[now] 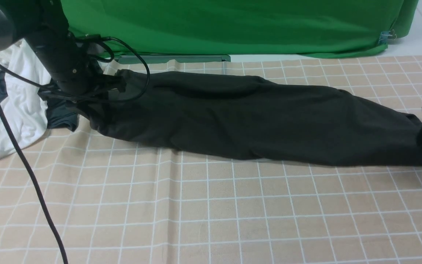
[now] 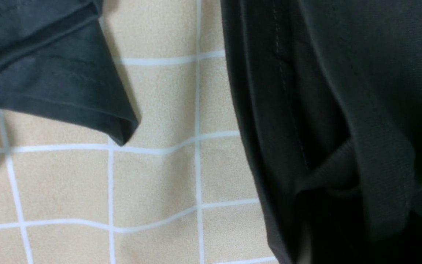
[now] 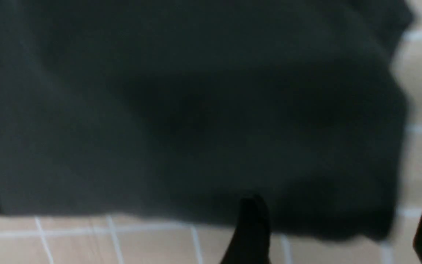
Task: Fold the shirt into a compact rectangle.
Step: 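Pull the folded dark garment lengthwise by its ends to straighten it flat on the table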
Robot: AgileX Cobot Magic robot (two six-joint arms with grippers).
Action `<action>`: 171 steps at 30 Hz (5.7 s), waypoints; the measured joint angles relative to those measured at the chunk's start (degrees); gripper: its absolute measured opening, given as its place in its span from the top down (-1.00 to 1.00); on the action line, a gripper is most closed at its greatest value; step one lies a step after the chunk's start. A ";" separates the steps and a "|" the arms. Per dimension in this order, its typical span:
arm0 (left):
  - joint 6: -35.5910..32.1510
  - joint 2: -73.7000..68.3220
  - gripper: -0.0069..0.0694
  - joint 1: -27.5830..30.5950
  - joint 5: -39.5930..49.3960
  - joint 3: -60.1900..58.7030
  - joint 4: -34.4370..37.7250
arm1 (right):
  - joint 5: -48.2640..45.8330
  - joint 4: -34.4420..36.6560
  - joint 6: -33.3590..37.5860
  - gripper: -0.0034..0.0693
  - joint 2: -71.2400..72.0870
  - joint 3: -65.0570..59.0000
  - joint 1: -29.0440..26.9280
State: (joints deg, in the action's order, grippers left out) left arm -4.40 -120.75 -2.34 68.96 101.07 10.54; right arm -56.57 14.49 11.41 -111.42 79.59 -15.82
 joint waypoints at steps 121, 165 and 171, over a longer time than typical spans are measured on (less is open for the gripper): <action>8.13 26.18 0.77 -7.99 -22.70 -54.00 -1.06 | 1.23 -13.92 0.83 -0.54 12.40 -17.54 21.43; 7.57 27.46 0.77 -7.99 -21.93 -44.55 -5.86 | 3.35 -17.30 -6.22 -0.14 15.11 -15.64 15.53; 11.93 27.46 0.77 -3.55 -19.98 -42.77 -10.54 | 1.14 -16.96 -6.56 -0.13 20.34 -15.41 15.53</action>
State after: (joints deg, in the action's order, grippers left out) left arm 7.53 -93.29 -5.88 48.98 58.30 0.00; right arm -55.43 -2.47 4.85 -91.08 64.18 -0.28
